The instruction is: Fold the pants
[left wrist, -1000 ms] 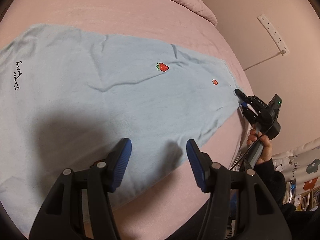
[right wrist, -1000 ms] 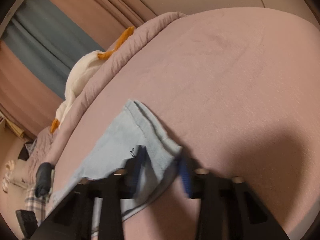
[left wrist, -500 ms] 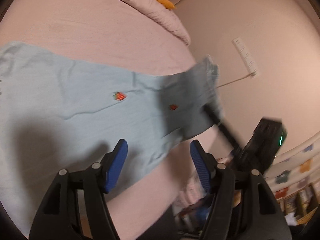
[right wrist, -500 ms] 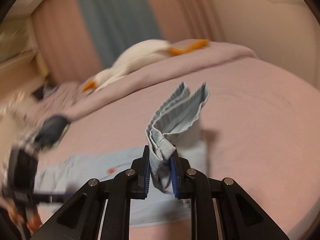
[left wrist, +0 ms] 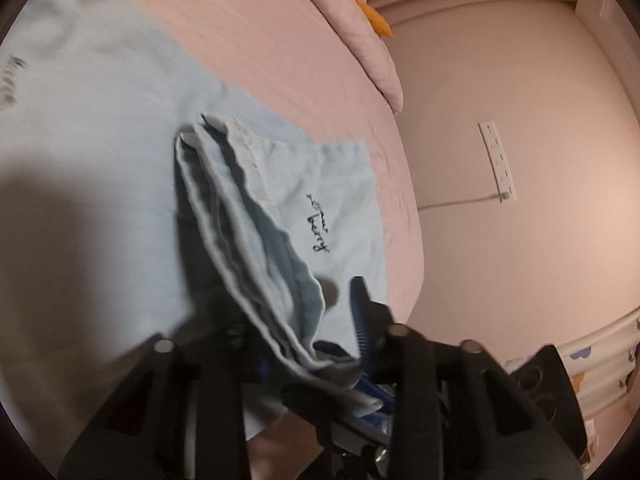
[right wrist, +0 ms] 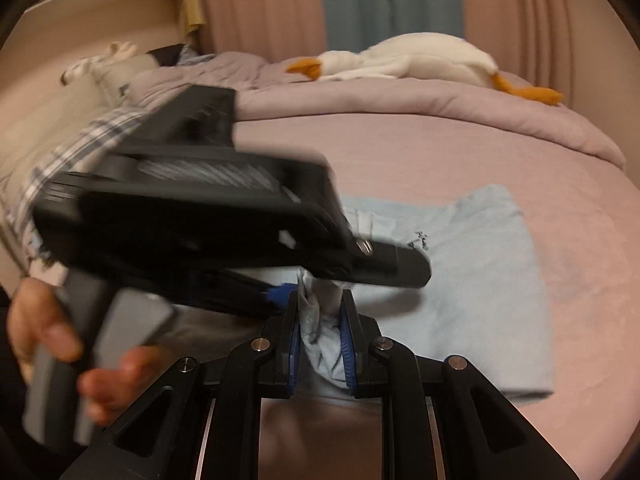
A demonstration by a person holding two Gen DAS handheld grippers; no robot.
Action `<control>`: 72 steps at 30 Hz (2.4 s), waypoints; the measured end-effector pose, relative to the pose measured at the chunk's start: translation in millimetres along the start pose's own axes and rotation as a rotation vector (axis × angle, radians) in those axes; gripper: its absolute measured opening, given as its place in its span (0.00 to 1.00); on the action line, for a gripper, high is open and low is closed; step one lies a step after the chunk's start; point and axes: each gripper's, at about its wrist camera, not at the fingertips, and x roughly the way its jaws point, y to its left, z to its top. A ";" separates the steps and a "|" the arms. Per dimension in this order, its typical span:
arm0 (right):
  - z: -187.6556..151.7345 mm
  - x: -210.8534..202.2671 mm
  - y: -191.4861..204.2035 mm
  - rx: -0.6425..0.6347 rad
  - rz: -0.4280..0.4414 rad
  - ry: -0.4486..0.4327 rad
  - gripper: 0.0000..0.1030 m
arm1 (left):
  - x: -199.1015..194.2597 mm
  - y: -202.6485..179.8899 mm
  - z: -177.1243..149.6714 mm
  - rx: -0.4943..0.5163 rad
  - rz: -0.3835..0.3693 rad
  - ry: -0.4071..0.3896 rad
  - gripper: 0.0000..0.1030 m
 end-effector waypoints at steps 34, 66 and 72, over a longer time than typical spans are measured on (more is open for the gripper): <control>23.1 -1.6 -101.5 0.337 -0.090 0.041 0.45 | -58.9 -22.7 -15.6 0.271 0.280 -0.177 0.39; 87.3 136.5 18.0 -0.057 0.073 0.289 0.05 | -70.5 39.1 -45.6 0.184 0.358 -0.102 0.02; 80.3 128.3 -0.7 0.069 0.149 0.281 0.05 | -69.8 37.1 -48.5 0.189 0.357 -0.101 0.02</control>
